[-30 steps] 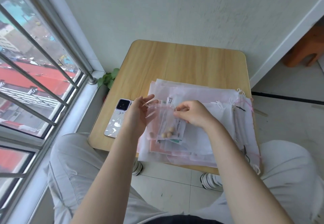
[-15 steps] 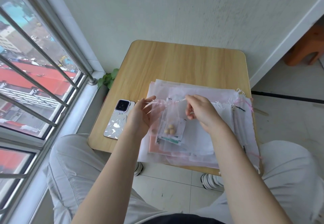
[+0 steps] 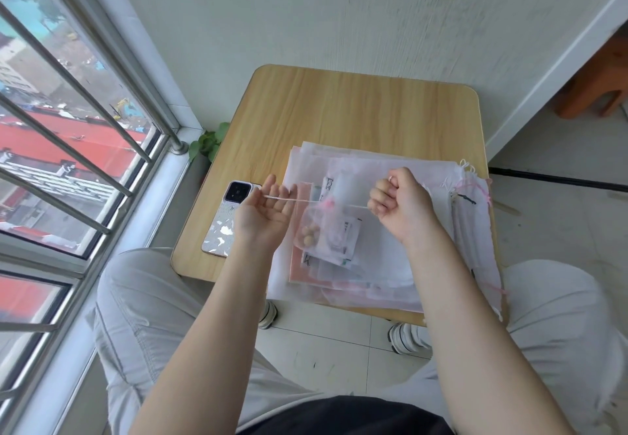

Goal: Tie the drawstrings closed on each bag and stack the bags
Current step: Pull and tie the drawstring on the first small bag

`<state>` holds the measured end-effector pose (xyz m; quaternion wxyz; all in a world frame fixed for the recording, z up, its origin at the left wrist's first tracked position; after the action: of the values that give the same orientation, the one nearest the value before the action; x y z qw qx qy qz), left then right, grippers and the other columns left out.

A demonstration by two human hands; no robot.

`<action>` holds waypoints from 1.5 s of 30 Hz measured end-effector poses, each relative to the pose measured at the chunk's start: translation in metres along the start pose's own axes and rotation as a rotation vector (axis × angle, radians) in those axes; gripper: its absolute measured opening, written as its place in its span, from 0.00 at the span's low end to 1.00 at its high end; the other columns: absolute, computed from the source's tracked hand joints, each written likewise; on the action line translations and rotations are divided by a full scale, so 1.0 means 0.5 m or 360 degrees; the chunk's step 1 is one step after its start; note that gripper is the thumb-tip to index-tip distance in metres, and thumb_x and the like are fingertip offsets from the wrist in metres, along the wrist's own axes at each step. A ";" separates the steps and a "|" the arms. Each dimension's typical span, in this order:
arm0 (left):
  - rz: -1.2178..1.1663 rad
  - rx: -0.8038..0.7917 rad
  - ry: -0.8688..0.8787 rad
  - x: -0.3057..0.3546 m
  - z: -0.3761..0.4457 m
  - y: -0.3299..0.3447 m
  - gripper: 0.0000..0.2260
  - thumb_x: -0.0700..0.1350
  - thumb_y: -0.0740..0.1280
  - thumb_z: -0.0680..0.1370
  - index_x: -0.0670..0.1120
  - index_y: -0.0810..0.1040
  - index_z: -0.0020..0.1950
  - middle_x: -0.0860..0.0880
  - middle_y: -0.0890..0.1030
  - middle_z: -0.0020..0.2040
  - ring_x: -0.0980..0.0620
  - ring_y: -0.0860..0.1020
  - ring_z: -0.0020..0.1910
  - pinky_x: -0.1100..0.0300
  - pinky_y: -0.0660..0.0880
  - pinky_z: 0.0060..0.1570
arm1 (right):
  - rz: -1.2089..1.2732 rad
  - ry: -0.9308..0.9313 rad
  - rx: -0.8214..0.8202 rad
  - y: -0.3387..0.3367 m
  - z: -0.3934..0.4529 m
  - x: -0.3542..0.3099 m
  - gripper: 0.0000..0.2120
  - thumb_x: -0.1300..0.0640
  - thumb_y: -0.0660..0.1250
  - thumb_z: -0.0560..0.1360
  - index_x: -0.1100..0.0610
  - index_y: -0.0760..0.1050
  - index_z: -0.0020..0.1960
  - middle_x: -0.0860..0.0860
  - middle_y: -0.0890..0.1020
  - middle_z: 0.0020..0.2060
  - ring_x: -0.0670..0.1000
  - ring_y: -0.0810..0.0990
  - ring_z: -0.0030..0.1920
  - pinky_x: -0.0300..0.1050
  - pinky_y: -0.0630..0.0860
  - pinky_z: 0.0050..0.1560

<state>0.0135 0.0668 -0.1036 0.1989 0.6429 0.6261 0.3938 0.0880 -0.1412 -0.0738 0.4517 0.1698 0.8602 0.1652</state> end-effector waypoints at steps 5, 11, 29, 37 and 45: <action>0.0914 0.0077 0.0161 0.010 -0.005 0.000 0.17 0.48 0.54 0.84 0.43 0.75 0.41 0.53 0.57 0.24 0.55 0.55 0.20 0.64 0.55 0.21 | -0.1300 -0.0470 0.0023 0.016 -0.009 -0.037 0.14 0.63 0.55 0.75 0.52 0.55 0.35 0.49 0.60 0.28 0.49 0.57 0.27 0.40 0.56 0.28; 0.1813 0.0073 0.0579 0.101 -0.009 0.055 0.18 0.49 0.55 0.84 0.43 0.78 0.41 0.53 0.62 0.22 0.54 0.57 0.22 0.63 0.55 0.25 | -0.1455 -0.0637 -0.0002 -0.005 -0.004 -0.088 0.13 0.56 0.62 0.76 0.53 0.62 0.36 0.49 0.68 0.32 0.50 0.66 0.34 0.43 0.62 0.34; 0.3682 -0.0746 0.0329 -0.085 -0.040 0.125 0.07 0.50 0.75 0.72 0.48 0.82 0.44 0.49 0.83 0.45 0.51 0.80 0.44 0.56 0.79 0.46 | -0.2382 -0.0176 -0.0579 0.032 -0.027 0.004 0.24 0.45 0.72 0.66 0.65 0.80 0.49 0.62 0.82 0.50 0.63 0.80 0.49 0.50 0.74 0.43; 0.3126 -0.0647 0.0287 -0.036 -0.057 0.119 0.00 0.42 0.72 0.75 0.46 0.82 0.44 0.48 0.83 0.39 0.55 0.79 0.31 0.66 0.69 0.30 | -0.2317 -0.0234 -0.0704 0.063 -0.040 0.017 0.03 0.55 0.73 0.72 0.53 0.82 0.45 0.45 0.79 0.37 0.44 0.76 0.38 0.38 0.71 0.39; 0.2851 -0.0475 0.0765 -0.019 -0.057 0.127 0.19 0.41 0.74 0.71 0.52 0.76 0.60 0.51 0.75 0.56 0.54 0.81 0.46 0.62 0.77 0.43 | -0.1775 -0.0317 -0.0562 0.079 -0.033 0.027 0.04 0.58 0.68 0.76 0.59 0.79 0.47 0.55 0.82 0.33 0.45 0.76 0.28 0.39 0.74 0.34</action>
<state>0.0341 0.0422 -0.0410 -0.2325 0.7545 -0.1346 0.5987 0.0727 -0.1023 -0.0570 0.5703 -0.3708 0.7325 0.0269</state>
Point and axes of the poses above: each hand's wrist, its own z-axis towards the middle knuckle, its own y-axis out of the palm, x = y × z, the point moved 8 cm from there along z, towards the middle knuckle
